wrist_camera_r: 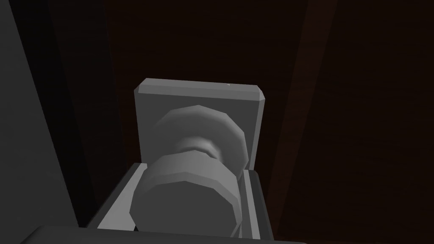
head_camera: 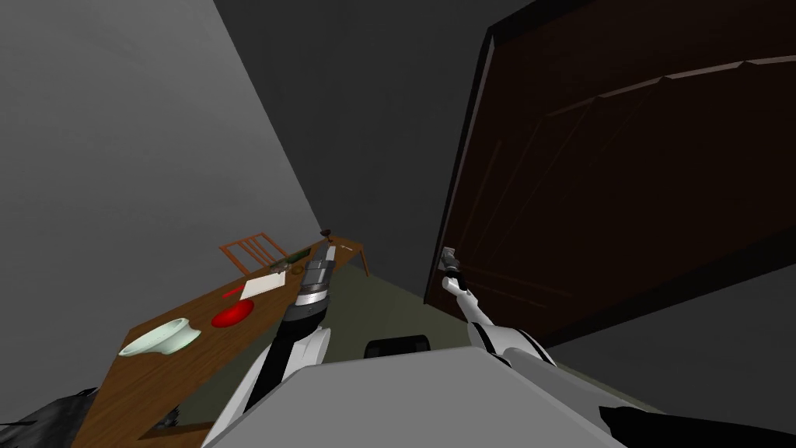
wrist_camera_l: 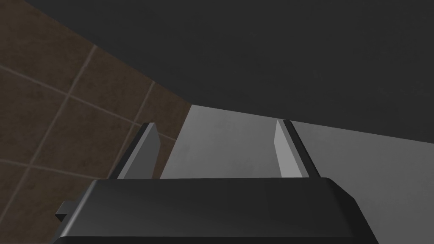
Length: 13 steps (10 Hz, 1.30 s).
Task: Pull the door open
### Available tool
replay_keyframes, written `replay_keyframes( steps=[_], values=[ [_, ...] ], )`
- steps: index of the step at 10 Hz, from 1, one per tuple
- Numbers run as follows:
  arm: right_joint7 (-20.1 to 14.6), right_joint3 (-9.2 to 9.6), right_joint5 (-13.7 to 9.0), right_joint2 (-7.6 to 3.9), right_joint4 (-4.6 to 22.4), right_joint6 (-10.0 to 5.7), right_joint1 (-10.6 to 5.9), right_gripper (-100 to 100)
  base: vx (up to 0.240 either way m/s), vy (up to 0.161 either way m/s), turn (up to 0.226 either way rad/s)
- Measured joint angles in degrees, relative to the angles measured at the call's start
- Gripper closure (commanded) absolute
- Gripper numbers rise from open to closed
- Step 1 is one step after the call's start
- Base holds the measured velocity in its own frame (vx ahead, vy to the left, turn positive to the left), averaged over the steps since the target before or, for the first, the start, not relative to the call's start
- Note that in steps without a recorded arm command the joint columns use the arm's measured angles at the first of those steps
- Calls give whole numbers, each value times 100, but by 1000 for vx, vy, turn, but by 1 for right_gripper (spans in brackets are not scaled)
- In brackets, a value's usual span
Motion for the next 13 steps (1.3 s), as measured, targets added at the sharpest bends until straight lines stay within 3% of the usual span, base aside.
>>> replay_keyframes(
  steps=[5,9,13],
  values=[
    [-269,267,63,-104,-23,51,36,100,-213,-35,119],
    [-486,492,111,-166,-234,191,135,100,-248,-56,126],
    [-679,686,161,-230,-191,180,119,100,-212,-32,102]
  ],
)
